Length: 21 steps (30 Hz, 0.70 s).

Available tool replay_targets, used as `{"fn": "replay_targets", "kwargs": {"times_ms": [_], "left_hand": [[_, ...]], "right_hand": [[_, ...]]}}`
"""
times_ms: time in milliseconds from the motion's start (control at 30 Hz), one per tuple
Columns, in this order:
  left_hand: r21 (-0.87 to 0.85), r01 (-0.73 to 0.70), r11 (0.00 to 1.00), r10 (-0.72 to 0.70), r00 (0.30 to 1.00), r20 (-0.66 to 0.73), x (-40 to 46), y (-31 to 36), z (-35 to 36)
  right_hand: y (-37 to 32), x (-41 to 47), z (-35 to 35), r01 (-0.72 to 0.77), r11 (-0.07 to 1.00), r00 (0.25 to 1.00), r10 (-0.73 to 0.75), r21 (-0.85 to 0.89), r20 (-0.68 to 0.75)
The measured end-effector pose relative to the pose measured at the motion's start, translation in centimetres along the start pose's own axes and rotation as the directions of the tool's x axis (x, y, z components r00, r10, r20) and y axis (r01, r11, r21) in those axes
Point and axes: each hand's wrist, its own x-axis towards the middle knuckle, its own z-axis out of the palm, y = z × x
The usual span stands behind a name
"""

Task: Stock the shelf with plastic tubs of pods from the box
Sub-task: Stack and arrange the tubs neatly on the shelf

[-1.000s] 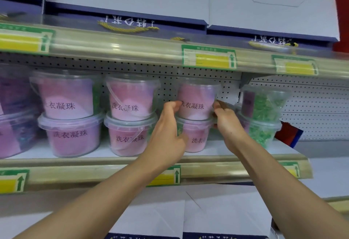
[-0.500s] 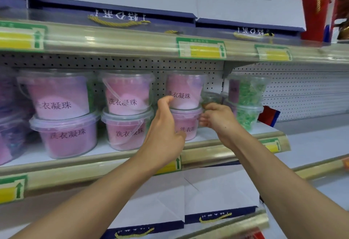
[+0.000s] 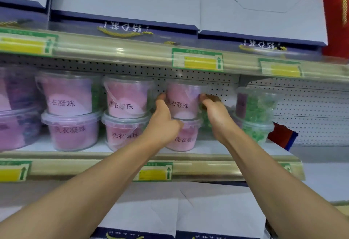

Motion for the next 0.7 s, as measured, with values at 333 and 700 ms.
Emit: {"fn": "replay_targets", "kwargs": {"times_ms": [333,700], "left_hand": [[0.161,-0.039,0.986,0.057,0.993,-0.108,-1.8,-0.7,1.3],[0.511,-0.042,0.859,0.131,0.981,-0.141,-3.1,-1.4,1.5]], "right_hand": [[1.5,2.8,-1.1,0.057,0.996,0.974,-0.072,0.074,0.213],[3.7,2.0,-2.1,-0.013,1.0,0.974,0.017,-0.021,0.228]]}}
